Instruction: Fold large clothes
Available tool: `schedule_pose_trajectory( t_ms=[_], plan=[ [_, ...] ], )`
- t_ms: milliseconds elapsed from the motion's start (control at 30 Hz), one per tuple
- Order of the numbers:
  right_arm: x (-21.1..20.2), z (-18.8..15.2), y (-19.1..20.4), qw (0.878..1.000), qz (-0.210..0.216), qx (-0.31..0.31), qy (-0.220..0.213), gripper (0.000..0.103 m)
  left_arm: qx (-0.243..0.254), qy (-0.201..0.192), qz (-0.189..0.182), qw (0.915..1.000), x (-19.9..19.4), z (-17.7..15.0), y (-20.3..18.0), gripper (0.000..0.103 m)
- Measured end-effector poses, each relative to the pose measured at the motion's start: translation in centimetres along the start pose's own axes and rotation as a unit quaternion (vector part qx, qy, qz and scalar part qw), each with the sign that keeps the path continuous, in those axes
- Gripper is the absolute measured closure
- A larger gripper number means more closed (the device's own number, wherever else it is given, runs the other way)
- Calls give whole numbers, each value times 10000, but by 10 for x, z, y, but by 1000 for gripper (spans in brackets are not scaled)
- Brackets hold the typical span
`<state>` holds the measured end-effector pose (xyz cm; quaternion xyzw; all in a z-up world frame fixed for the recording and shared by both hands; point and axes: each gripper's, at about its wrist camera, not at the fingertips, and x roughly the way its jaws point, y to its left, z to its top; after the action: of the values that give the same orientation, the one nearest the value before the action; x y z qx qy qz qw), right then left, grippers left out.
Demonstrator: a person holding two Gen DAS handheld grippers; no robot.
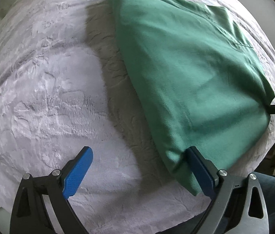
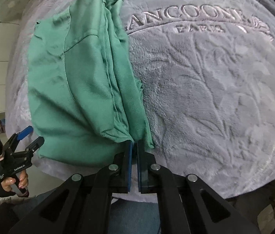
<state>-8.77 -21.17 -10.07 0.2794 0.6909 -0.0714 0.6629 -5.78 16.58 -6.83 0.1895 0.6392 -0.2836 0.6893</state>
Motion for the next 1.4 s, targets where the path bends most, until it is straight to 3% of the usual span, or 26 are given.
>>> schedule_pose_trajectory(
  t_ms=[167,367,400,567,733,867,933,967,1000,1133,1267,1333,1367,1400],
  plan=[
    [-13,11,-13,9994,-284,191,-57,100,6,-10,14,10000,-2,-6,5,5],
    [-27,23,-22,9983,-154,476,-283,99,44,8,66,10000,-4,-4,3,5],
    [-31,26,-22,9982,-156,469,-339,92,37,18,67,10000,-5,-3,1,5],
    [-42,40,-16,9981,-89,418,-453,92,-12,47,115,9999,-19,8,0,5],
    [-40,38,-6,9980,-28,429,-470,92,-124,-171,198,9996,-38,20,5,5],
    [-41,42,2,9963,68,525,-671,92,-504,-493,266,9972,-55,39,18,5],
    [-46,50,5,9946,195,573,-843,77,-687,-579,232,9957,-54,49,25,5],
    [-49,56,7,9932,277,620,-946,50,-796,-619,240,9946,-54,57,28,5],
    [-52,61,8,9923,337,633,-1010,37,-837,-637,266,9941,-53,61,28,5],
    [-55,96,27,9900,477,428,-1257,40,-1005,-768,550,9904,-48,93,32,5],
    [-43,135,45,9898,502,284,-1303,53,-1242,-779,706,9867,-36,115,35,5],
    [-30,159,48,9907,519,347,-1211,54,-1338,-761,715,9855,-32,124,37,5],
    [-23,165,47,9909,547,383,-1167,63,-1397,-744,731,9847,-29,131,38,5],
    [-17,172,47,9912,571,405,-1123,91,-1420,-775,752,9840,-27,134,38,5]
  ],
)
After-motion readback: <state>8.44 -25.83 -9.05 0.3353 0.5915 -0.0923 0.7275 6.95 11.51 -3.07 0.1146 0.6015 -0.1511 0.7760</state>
